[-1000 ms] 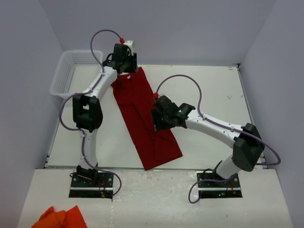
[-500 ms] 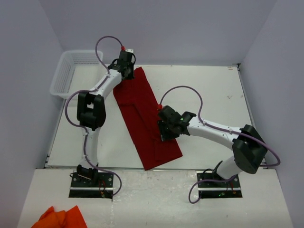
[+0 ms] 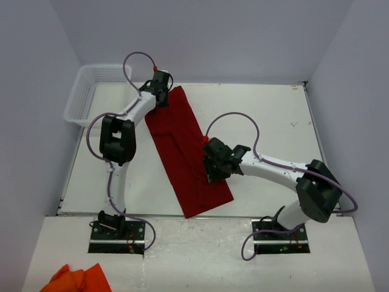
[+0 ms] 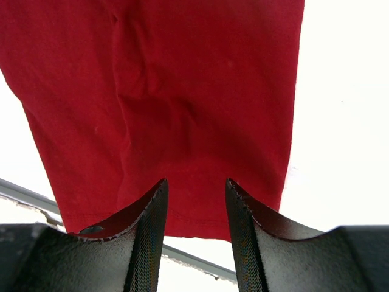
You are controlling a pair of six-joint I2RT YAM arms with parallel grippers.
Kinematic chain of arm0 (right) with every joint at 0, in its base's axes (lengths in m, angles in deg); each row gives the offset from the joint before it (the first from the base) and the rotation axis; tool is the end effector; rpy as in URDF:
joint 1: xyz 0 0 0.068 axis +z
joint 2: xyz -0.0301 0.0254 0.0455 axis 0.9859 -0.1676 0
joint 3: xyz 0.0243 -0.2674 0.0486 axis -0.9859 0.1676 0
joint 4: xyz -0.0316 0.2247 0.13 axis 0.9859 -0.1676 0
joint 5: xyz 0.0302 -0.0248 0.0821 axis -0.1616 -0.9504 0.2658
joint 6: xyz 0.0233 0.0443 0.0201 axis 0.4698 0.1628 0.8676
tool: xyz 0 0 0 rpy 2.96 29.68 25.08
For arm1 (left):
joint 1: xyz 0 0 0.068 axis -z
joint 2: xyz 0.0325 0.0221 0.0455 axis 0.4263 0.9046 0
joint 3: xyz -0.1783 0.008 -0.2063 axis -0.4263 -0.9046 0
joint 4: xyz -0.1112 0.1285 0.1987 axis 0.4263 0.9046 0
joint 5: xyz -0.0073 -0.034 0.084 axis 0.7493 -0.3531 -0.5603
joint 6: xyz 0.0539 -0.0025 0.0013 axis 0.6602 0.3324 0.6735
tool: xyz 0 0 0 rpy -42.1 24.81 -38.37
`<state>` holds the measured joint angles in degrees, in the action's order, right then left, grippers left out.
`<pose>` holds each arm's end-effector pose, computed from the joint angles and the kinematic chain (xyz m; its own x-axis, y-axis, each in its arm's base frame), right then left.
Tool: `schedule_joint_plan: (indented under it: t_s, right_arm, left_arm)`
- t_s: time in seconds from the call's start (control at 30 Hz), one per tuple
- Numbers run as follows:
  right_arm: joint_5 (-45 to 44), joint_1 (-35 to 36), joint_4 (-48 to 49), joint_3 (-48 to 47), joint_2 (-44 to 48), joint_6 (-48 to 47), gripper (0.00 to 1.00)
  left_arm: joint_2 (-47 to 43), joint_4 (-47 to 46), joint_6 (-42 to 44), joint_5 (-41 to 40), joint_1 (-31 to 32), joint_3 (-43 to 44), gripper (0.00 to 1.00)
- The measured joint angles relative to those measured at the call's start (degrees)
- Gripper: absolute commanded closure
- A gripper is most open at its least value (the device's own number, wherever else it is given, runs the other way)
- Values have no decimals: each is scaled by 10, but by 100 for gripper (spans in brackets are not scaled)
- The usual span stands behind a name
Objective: Fold and stack the t-shirts
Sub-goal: Rotate the tshirt 90 degrees
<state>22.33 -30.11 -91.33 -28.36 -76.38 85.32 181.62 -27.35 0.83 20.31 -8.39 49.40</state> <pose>0.1897 0.2247 0.2043 -0.8930 -0.2275 -0.3883 -0.3173 0.9302 0.1845 0.4939 -0.1397 0.2149 -0.7280 -0.0212 -0.6853 -0.0626 0.9974 0.0356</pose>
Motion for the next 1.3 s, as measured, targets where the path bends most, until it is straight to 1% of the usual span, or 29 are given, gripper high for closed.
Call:
schedule_joint_plan:
  t_s: [0.33, 0.47, 0.67, 0.8, 0.93, 1.0, 1.17, 1.3]
  right_arm:
    - [0, 0, 0, 7, 16, 5, 57]
    - [0, 0, 2, 18, 17, 8, 57]
    - [2, 0, 8, 46, 17, 19, 57]
    - [5, 0, 14, 60, 18, 23, 55]
    - [16, 1, 18, 61, 23, 26, 49]
    - [20, 4, 20, 61, 31, 26, 47]
    - [35, 30, 21, 59, 41, 25, 47]
    - [37, 71, 14, 41, 28, 28, 47]
  left_arm:
    - [53, 4, 1, -26, -39, 9, 100]
    - [57, 0, 1, -37, -59, 6, 100]
    - [13, -49, 2, -47, -73, -80, 100]
    - [-16, -51, 2, -49, -73, -91, 100]
    - [-50, -57, -1, -44, -69, -97, 100]
    - [-71, -62, -3, -41, -64, -107, 100]
    - [-108, -72, -5, -14, -25, -125, 100]
    - [-113, -85, -6, 23, 17, -128, 100]
